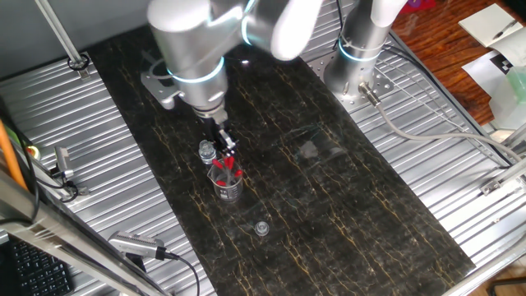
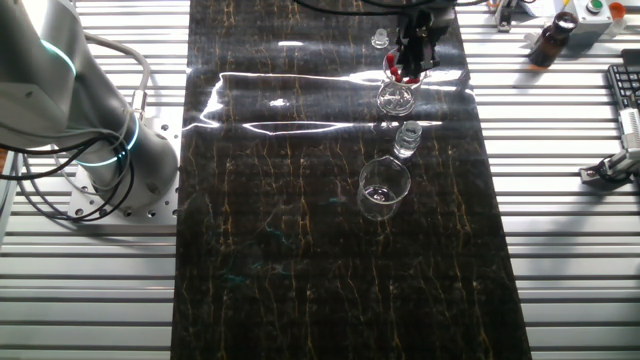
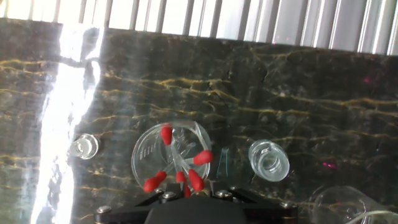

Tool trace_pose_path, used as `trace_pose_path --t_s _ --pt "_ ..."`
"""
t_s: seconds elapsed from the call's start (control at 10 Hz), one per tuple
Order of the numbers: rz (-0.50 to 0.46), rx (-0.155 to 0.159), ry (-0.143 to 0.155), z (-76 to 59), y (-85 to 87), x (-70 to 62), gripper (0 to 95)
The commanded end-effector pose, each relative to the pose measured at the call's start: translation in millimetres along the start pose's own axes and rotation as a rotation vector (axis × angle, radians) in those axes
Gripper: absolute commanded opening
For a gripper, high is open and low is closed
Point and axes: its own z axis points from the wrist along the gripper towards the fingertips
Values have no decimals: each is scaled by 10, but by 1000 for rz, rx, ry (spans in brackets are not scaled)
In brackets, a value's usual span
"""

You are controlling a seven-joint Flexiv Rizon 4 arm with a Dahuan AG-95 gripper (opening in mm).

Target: Transfer liquid using a dropper

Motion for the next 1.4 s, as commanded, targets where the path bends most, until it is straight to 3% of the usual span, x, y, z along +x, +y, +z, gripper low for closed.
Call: trace_pose_path --t_s 0.1,1.4 --pt "9 3 -5 43 68 58 190" --pt "30 3 -18 198 142 83 190"
